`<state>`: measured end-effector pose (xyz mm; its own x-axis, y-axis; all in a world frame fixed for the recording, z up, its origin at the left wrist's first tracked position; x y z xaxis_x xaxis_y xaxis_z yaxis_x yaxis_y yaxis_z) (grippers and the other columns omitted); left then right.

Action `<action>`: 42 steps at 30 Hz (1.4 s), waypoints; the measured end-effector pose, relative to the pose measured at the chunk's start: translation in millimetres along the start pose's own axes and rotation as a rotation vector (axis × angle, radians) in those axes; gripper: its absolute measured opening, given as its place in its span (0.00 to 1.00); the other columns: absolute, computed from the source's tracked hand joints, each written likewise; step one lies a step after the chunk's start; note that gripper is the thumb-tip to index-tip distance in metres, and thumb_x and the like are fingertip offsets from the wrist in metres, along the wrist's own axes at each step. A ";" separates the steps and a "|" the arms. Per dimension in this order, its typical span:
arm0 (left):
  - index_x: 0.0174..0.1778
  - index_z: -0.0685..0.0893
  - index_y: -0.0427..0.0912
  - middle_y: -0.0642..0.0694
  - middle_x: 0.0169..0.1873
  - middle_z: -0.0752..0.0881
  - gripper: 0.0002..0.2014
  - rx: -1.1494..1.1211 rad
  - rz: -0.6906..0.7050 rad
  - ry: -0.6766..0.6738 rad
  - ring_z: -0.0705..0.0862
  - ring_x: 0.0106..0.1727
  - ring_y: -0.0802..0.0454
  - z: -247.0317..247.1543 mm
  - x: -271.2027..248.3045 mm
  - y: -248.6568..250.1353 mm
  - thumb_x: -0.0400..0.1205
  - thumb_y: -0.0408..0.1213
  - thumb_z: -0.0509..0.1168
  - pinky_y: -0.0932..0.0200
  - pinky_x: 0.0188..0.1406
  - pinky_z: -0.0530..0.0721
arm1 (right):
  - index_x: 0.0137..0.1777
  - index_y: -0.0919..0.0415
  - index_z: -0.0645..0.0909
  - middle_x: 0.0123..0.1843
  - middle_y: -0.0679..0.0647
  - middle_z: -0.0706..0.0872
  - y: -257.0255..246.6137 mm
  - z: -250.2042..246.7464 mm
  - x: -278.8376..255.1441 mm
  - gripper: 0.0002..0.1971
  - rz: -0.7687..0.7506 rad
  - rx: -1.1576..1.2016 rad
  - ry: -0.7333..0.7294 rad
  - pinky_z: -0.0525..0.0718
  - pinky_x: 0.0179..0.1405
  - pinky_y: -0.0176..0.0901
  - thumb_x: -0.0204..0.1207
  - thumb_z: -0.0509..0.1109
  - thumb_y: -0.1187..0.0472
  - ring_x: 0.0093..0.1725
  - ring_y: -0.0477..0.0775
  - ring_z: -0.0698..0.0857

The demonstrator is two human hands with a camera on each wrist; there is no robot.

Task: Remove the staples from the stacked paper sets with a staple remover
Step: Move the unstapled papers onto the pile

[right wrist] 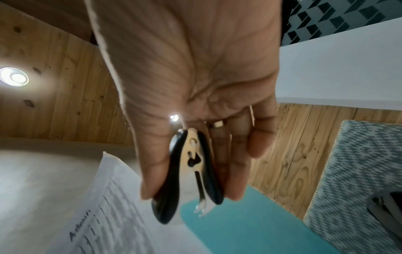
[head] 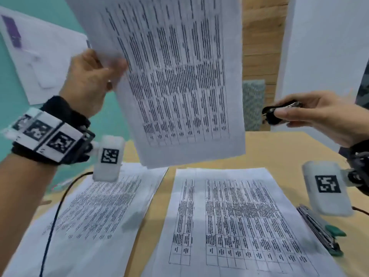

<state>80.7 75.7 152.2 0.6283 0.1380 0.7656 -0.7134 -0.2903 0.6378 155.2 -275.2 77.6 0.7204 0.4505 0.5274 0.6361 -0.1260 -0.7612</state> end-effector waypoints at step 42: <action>0.73 0.72 0.37 0.41 0.71 0.75 0.23 1.225 -0.442 -1.175 0.76 0.62 0.47 228.3 -93.7 -209.4 0.83 0.43 0.62 0.57 0.56 0.73 | 0.43 0.54 0.80 0.36 0.46 0.87 27.0 37.9 -0.3 0.39 0.198 0.126 -0.061 0.74 0.23 0.26 0.37 0.79 0.27 0.28 0.38 0.78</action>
<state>242.1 -92.7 -72.3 0.9590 -0.1396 -0.2468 -0.1651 -0.9825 -0.0860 161.7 -245.2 42.6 0.8073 0.4810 0.3420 0.4416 -0.1077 -0.8907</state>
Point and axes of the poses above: each hand's wrist, its own x-axis towards the middle knuckle, its own z-axis out of the palm, y = z × x, the point moved 10 cm from there along x, towards the middle knuckle
